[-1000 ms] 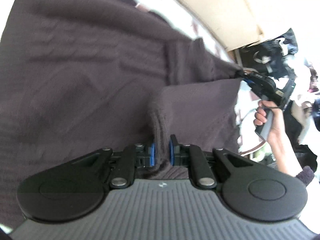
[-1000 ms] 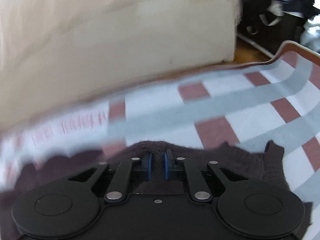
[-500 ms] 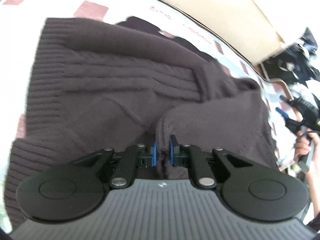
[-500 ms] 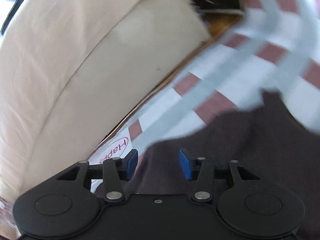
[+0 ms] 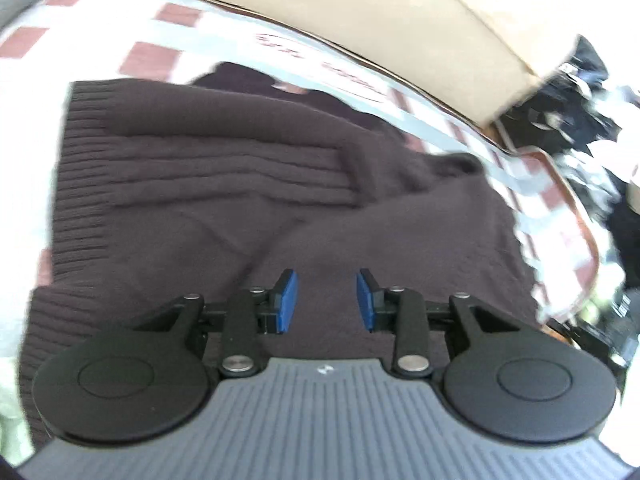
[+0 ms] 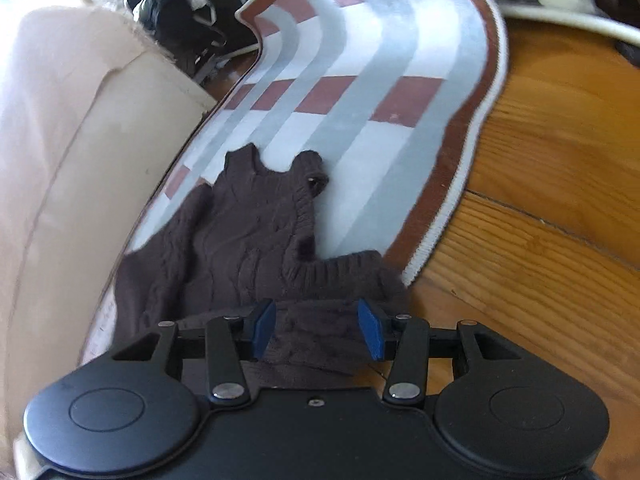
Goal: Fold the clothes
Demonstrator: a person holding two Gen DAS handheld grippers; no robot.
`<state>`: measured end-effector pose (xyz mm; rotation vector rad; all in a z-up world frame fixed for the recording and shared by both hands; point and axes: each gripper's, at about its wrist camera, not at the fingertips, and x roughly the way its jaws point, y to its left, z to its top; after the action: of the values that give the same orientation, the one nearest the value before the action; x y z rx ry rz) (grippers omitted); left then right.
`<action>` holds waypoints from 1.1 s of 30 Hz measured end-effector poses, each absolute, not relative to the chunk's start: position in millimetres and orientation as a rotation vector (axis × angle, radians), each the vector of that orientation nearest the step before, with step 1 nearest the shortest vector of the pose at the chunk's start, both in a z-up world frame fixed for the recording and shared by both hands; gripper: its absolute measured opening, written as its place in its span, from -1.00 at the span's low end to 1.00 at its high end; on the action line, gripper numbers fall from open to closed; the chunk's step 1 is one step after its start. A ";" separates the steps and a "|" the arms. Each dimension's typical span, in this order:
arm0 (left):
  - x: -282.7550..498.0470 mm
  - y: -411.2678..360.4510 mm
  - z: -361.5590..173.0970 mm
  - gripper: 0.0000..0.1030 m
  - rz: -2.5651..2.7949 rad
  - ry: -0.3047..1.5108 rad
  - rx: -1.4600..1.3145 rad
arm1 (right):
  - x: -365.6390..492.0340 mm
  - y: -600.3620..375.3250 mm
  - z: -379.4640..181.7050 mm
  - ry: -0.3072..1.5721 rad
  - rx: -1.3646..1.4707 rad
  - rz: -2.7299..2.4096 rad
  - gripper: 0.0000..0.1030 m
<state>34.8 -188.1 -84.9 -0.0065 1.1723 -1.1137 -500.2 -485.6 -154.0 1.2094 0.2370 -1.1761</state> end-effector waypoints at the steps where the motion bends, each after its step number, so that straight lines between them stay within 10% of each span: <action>1: 30.7 -192.0 -83.4 -0.39 -1.148 1.179 0.008 | -500.9 -483.7 -152.5 0.234 1.213 -1.175 0.00; 16: -2.7 -210.4 -97.5 -0.27 -1.263 1.282 0.140 | -489.6 -471.6 -185.8 0.084 1.347 -1.090 0.07; 17: -2.2 -215.9 -97.4 -0.27 -1.262 1.282 0.144 | -480.8 -477.6 -185.3 0.104 1.297 -1.089 -0.10; 18: -1.9 -221.3 -96.7 -0.27 -1.264 1.287 0.151 | -473.0 -480.9 -180.2 0.133 1.221 -1.097 -0.73; 21: -1.8 -241.5 -90.5 -0.27 -1.275 1.345 0.154 | -465.2 -474.0 -144.3 0.136 0.986 -1.120 -0.78; 33: -88.7 -367.9 -57.5 -0.21 -1.474 1.168 0.482 | -502.6 -475.5 -169.3 0.188 1.165 -1.083 -0.28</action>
<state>-88.7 -367.9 -57.5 0.4823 1.1683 -1.4740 -502.6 -475.5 -169.3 1.1647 0.1882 -1.0832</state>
